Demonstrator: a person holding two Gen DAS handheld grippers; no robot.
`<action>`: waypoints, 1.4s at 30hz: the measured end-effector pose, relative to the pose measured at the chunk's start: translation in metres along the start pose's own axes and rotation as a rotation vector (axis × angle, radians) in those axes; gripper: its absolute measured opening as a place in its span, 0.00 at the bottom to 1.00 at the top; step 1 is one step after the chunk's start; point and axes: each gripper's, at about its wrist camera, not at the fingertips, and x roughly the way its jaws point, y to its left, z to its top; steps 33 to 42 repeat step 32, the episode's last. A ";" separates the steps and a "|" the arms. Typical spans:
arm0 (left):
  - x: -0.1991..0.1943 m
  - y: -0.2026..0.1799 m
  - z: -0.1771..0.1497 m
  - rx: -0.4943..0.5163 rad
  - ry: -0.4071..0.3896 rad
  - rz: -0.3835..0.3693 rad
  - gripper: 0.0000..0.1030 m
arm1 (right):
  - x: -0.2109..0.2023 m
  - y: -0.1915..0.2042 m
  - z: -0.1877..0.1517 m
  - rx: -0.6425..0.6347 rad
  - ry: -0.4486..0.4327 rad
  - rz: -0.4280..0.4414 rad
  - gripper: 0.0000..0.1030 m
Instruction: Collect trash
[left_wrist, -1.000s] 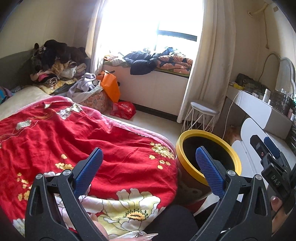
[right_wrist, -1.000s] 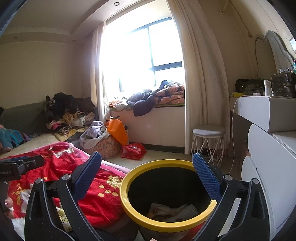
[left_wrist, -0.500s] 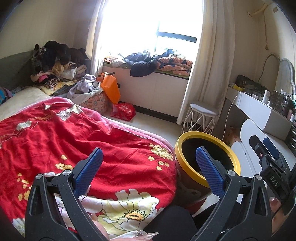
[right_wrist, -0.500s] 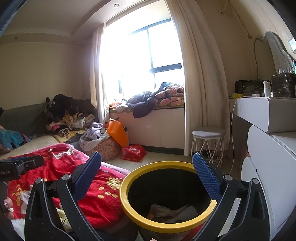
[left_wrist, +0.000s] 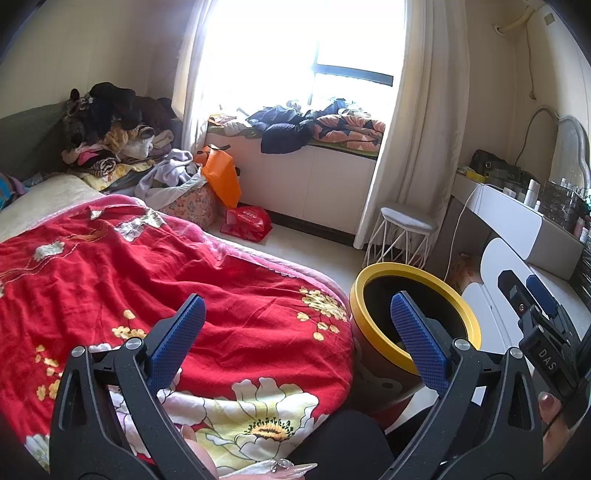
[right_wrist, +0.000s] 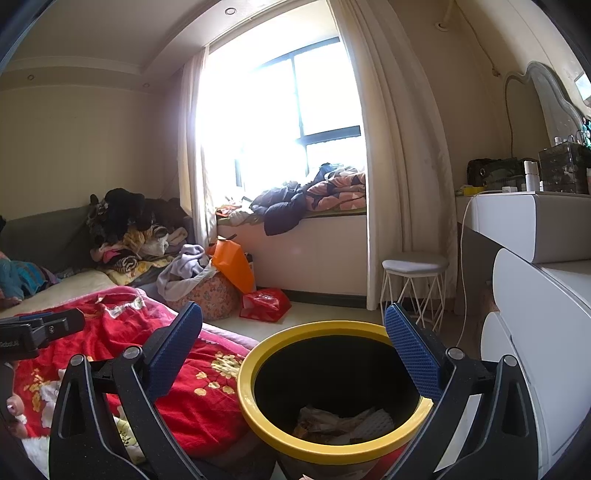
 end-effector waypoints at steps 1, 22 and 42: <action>0.000 -0.001 0.000 0.001 0.000 0.000 0.90 | 0.000 0.000 0.000 0.000 0.000 -0.002 0.94; -0.012 0.074 0.006 -0.166 0.053 0.159 0.90 | 0.042 0.073 0.028 -0.031 0.138 0.263 0.94; -0.085 0.293 -0.077 -0.481 0.216 0.838 0.90 | 0.125 0.367 -0.068 -0.345 0.699 0.845 0.94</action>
